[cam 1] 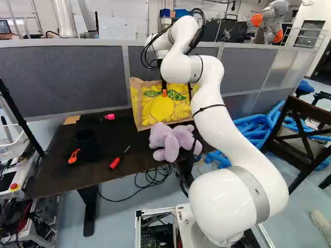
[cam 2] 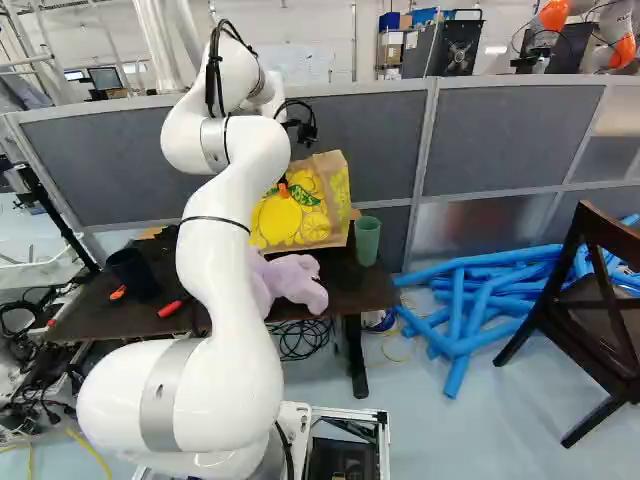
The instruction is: Pick up the bag on the ground and place it on the table
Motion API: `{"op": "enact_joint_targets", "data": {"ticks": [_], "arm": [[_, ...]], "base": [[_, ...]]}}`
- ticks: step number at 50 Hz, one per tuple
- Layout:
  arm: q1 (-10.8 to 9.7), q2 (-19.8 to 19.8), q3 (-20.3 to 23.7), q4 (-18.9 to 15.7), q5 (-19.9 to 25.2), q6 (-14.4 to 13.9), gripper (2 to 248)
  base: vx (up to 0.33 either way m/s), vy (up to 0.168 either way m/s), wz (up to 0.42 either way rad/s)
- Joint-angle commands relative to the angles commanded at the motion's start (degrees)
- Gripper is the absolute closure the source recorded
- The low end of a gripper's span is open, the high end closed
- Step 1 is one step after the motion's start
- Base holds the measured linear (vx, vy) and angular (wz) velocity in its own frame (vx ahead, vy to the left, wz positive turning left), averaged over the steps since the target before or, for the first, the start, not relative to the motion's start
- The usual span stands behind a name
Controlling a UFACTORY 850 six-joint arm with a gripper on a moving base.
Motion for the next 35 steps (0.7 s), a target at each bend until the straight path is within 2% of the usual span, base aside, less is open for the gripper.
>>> {"op": "enact_joint_targets", "data": {"ticks": [35], "arm": [[0.00, 0.00, 0.00, 0.00, 5.36, 0.00, 228]], "base": [[0.000, 0.000, 0.000]]}}
